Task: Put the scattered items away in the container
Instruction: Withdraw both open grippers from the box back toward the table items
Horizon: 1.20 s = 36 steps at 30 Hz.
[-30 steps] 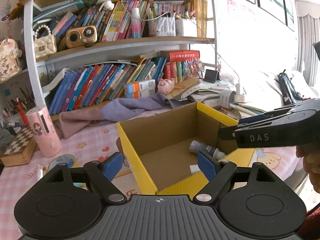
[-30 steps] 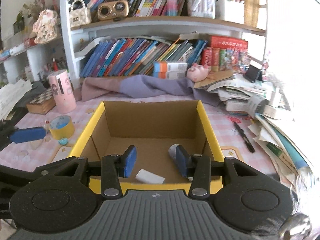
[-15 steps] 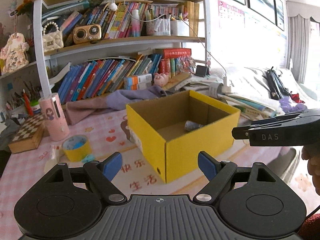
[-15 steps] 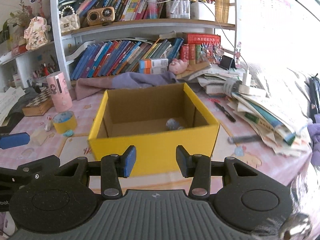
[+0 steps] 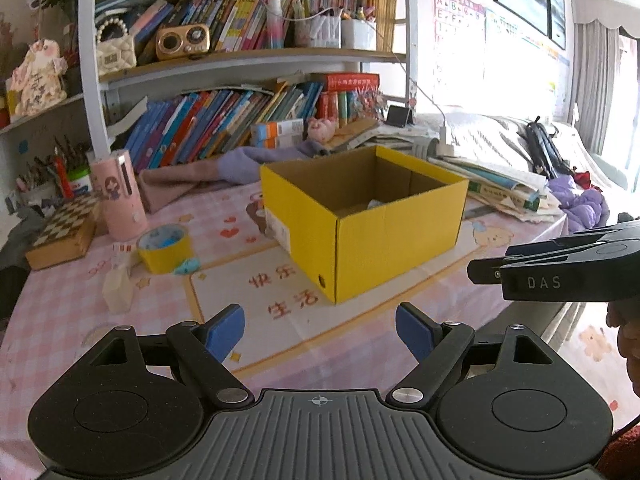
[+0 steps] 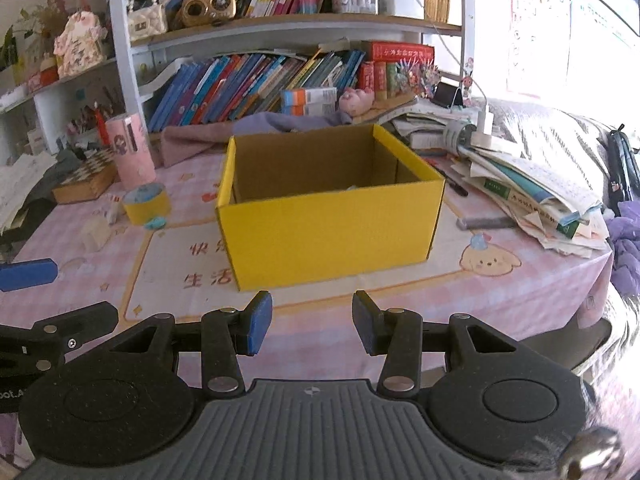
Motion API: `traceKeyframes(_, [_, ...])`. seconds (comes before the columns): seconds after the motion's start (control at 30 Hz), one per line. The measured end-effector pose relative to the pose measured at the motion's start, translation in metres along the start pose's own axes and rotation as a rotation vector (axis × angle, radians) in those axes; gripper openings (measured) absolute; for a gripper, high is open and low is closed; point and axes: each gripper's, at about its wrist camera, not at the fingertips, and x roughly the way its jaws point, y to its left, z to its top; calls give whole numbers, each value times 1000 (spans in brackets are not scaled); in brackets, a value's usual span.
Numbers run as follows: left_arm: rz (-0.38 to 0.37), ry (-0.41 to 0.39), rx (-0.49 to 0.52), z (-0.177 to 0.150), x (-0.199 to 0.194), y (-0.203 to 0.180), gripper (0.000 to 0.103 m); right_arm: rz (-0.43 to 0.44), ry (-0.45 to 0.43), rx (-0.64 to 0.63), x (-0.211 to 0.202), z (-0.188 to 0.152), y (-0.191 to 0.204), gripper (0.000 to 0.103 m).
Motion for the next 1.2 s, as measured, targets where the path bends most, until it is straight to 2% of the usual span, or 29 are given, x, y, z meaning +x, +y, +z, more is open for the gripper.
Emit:
traceKeyframes(0.6, [10, 60, -20, -20, -7, 15, 85, 54, 71, -57, 2, -16, 36, 44])
traceKeyframes(1.2, [105, 71, -98, -30, -25, 50, 86, 161, 96, -151, 13, -12, 82, 46])
